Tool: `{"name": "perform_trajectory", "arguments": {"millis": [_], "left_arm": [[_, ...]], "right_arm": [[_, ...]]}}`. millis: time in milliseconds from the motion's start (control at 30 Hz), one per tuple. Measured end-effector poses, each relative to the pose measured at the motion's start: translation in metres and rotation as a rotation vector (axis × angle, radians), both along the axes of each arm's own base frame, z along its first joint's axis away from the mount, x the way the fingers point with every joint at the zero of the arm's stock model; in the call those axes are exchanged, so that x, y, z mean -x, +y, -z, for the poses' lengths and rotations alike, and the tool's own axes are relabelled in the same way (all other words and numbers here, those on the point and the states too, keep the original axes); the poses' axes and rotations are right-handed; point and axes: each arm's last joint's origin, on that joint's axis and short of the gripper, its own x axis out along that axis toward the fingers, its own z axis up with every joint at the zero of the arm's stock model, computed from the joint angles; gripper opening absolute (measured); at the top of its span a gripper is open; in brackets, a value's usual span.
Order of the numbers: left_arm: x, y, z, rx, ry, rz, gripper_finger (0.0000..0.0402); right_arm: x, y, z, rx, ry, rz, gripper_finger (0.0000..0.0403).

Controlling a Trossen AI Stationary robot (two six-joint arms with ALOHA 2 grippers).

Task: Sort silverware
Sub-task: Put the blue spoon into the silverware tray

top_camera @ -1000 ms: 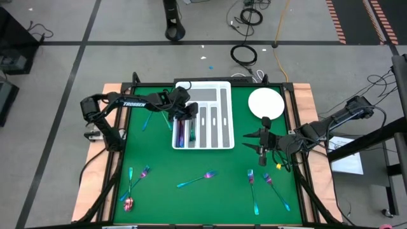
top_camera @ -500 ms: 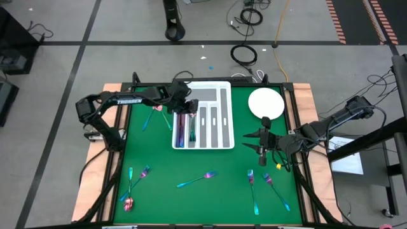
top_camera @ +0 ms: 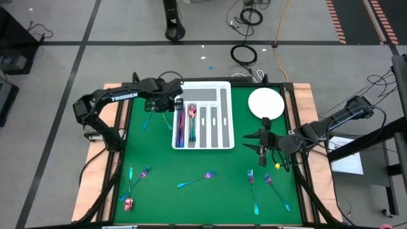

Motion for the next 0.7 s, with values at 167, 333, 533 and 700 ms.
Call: {"name": "perform_trajectory", "arguments": {"millis": [167,333,533,700], "left_arm": [[0.011,0.004,0.015,0.074,0.037,-0.035,0.0132],[0.020,0.009,0.026,0.090,0.061,-0.066,0.0132],[0.029,0.016,0.044,0.084,0.061,-0.114,0.0132],[0.033,0.019,0.057,0.068,0.029,-0.156,0.0132]], "right_arm": [[0.000,0.002,0.001,-0.032,0.014,-0.065,0.0125],[0.000,0.003,0.002,-0.056,0.027,-0.076,0.0125],[0.002,0.002,0.006,-0.068,0.066,-0.060,0.0125],[0.003,0.001,0.006,-0.066,0.073,-0.059,0.0125]]}}
